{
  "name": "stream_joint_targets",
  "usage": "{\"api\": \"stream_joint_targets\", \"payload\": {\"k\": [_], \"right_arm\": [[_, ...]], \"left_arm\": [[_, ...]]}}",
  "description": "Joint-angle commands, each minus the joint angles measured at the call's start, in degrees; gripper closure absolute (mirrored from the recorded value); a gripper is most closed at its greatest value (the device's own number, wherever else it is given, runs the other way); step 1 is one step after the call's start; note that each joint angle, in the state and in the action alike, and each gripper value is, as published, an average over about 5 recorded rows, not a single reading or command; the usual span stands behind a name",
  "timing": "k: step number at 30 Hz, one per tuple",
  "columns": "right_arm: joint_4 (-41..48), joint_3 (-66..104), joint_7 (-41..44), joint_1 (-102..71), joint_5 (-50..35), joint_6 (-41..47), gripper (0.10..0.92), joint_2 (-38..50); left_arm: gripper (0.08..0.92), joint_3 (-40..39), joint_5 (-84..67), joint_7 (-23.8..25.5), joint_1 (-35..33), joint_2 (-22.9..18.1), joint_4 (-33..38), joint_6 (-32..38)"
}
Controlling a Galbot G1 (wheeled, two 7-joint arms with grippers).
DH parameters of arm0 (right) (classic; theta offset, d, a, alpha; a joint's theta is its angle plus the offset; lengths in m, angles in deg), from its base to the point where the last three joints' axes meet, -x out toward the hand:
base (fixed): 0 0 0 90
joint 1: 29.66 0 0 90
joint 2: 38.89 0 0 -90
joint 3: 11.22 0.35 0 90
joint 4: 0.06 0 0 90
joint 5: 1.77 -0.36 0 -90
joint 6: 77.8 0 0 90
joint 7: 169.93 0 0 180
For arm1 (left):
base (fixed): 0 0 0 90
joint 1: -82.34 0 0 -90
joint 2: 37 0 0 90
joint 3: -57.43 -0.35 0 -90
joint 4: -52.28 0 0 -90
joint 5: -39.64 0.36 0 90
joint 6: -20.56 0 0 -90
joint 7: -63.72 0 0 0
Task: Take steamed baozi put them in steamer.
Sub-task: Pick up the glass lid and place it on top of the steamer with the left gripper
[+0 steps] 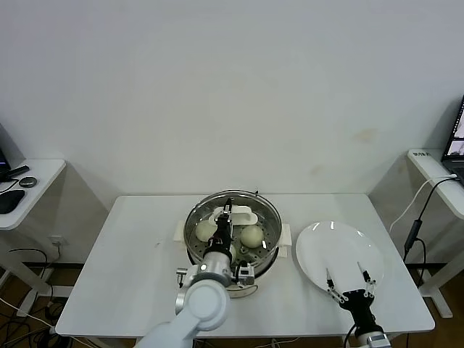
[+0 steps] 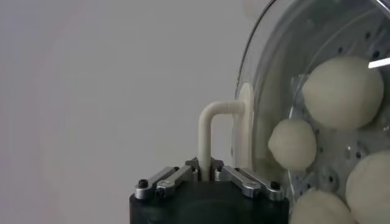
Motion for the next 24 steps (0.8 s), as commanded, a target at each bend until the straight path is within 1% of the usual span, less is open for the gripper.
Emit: {"api": "stream_joint_targets", "payload": {"k": [1,12,24], "right_arm": [[0.0,-0.1,-0.1,-0.2,0.1,-0.1,0.203,0.2],[0.1,-0.1,0.0,-0.4,-0.2,-0.2,0.203,0.8],[0.0,-0.1,0.1,-0.5,-0.2,-0.3,0.203,0.8]], "left_arm": [[0.833,-0.8,1.8,-1.2,0.3,-1.9,-3.0,0.4],[0.833,0.6,1.9,-2.5,-0.4,-1.7,-4.2,1.0],[0.833,0.9,1.8,-3.0,-1.8,-1.5,-3.7,1.4]]}}
